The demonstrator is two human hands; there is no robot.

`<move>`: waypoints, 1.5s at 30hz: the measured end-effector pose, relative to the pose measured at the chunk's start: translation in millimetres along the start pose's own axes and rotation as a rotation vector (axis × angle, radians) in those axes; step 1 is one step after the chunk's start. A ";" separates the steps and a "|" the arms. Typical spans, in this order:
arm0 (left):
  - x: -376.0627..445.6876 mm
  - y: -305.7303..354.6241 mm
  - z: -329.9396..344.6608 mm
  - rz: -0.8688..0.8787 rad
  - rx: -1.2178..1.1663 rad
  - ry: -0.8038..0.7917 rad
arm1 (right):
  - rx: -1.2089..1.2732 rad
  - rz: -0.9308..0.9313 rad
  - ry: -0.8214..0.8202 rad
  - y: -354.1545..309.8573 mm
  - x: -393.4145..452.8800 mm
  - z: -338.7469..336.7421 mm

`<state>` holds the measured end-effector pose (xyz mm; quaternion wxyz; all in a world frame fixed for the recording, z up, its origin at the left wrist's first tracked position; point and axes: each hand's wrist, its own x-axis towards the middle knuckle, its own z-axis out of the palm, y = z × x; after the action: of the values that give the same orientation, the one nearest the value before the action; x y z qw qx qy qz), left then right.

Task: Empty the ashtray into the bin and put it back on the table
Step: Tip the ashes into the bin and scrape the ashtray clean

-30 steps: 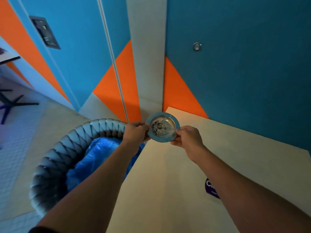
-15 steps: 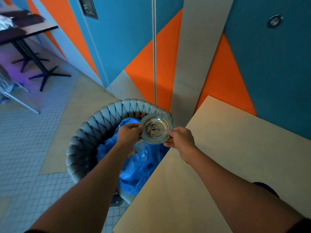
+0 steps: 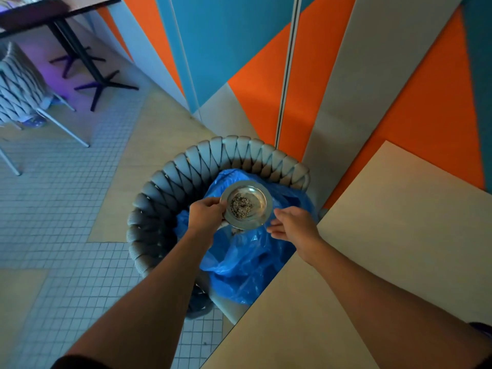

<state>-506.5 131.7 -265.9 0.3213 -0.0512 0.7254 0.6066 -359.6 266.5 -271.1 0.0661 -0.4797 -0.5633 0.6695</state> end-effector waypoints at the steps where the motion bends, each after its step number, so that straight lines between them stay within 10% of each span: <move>1: 6.3 -3.1 -2.3 -0.006 -0.002 0.011 | -0.069 -0.019 0.019 5.2 5.5 -1.0; 16: 88.2 -55.3 -28.2 -0.071 0.091 0.120 | -1.227 -0.592 0.053 87.5 29.5 -4.4; 45: 130.8 -76.2 -12.8 0.139 0.397 0.253 | -1.203 -0.628 0.138 100.0 31.9 -2.8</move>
<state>-579.4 141.6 -398.8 0.1893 -0.0123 0.8666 0.4615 -329.4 252.9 -370.7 0.0150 -0.2881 -0.9445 0.1569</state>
